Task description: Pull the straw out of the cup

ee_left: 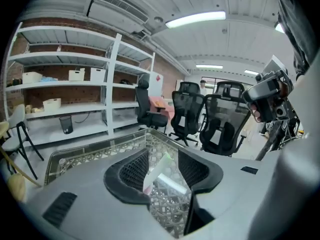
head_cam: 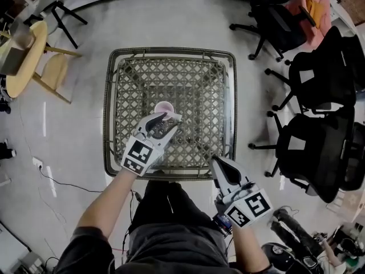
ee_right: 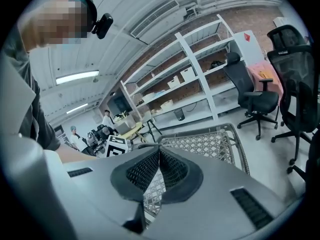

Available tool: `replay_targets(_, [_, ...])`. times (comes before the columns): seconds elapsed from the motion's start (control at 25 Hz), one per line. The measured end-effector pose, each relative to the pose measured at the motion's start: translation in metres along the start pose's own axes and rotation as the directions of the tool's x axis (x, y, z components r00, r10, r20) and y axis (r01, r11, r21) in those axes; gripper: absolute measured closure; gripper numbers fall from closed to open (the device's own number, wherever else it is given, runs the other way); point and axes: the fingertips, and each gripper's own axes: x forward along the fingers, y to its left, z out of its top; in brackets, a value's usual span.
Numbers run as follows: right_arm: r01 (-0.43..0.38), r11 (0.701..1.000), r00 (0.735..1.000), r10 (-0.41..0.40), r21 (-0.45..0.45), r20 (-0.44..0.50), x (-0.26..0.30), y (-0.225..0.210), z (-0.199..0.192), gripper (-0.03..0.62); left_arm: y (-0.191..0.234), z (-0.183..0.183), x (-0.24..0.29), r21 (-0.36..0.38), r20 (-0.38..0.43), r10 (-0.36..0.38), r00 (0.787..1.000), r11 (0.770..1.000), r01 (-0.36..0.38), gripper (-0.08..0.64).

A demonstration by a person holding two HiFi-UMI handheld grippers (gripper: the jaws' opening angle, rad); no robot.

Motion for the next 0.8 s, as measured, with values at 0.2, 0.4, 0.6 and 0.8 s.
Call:
replay_targets(0.2, [0.009, 1.000, 1.000, -0.008, 0.026, -0.019, 0.006, -0.007, -0.012, 0.580, 0.004, -0.012, 0.015, 0.013, -0.026, -0.018, 0.999, 1.000, 0.019, 0.368])
replay_targets(0.4, [0.011, 0.999, 0.999, -0.009, 0.045, -0.036, 0.013, -0.012, -0.018, 0.580, 0.005, -0.021, 0.029, 0.029, -0.051, -0.036, 0.998, 0.999, 0.038, 0.365])
replay_targets(0.6, [0.017, 0.998, 0.998, -0.014, 0.059, -0.054, 0.017, -0.018, -0.023, 0.580, 0.008, -0.033, 0.039, 0.035, -0.082, -0.039, 0.996, 0.998, 0.042, 0.365])
replay_targets(0.8, [0.019, 0.997, 0.998, -0.014, 0.070, -0.067, 0.022, -0.021, -0.030, 0.580, 0.015, -0.039, 0.047, 0.043, -0.095, -0.025, 0.995, 0.999, 0.029, 0.365])
